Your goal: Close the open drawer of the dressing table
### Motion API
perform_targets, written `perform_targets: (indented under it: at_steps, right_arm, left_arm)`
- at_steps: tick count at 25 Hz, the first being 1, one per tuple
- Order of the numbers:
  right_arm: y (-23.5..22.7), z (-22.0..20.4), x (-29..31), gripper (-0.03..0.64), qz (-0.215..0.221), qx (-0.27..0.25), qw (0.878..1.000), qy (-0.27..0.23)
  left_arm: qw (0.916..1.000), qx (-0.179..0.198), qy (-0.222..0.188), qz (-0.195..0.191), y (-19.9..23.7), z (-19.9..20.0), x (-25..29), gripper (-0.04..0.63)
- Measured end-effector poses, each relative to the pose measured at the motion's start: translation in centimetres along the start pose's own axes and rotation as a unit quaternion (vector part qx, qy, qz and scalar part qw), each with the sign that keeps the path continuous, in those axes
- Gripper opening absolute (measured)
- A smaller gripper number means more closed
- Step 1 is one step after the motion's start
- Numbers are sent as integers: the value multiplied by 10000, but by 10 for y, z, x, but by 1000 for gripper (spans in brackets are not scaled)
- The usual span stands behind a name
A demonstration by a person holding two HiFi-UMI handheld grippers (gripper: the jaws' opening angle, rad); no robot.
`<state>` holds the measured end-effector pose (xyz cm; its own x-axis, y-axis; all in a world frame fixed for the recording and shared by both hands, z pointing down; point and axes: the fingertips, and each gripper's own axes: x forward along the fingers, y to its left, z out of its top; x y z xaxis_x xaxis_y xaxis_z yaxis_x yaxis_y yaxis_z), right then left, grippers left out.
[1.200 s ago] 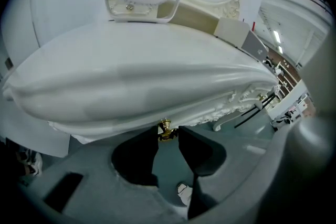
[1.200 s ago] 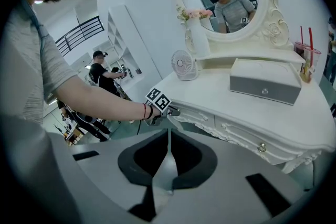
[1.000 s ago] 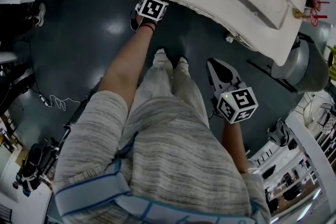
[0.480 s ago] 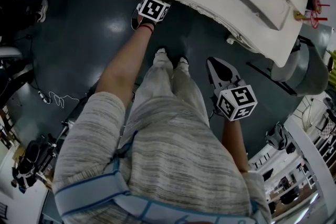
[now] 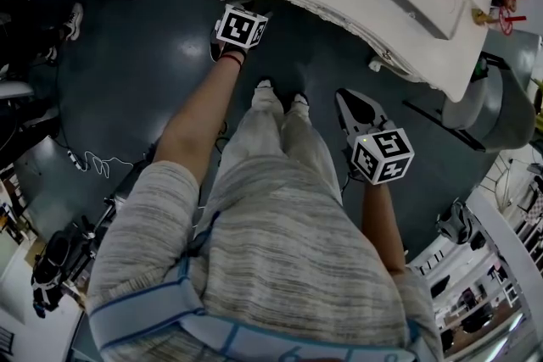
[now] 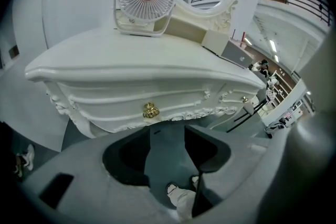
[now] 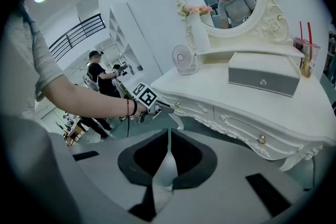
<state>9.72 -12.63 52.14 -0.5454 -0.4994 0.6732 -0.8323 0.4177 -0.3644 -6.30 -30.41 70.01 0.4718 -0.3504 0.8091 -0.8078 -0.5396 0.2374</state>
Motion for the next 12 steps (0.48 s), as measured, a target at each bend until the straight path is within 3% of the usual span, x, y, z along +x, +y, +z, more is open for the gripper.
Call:
perform_targets:
  at_steps: [12]
  right_arm:
    - [-2,-17,-15,12,-61,106,9998,-170]
  left_arm:
    - [9983,153,-278,-491,-74,-13,-31,202]
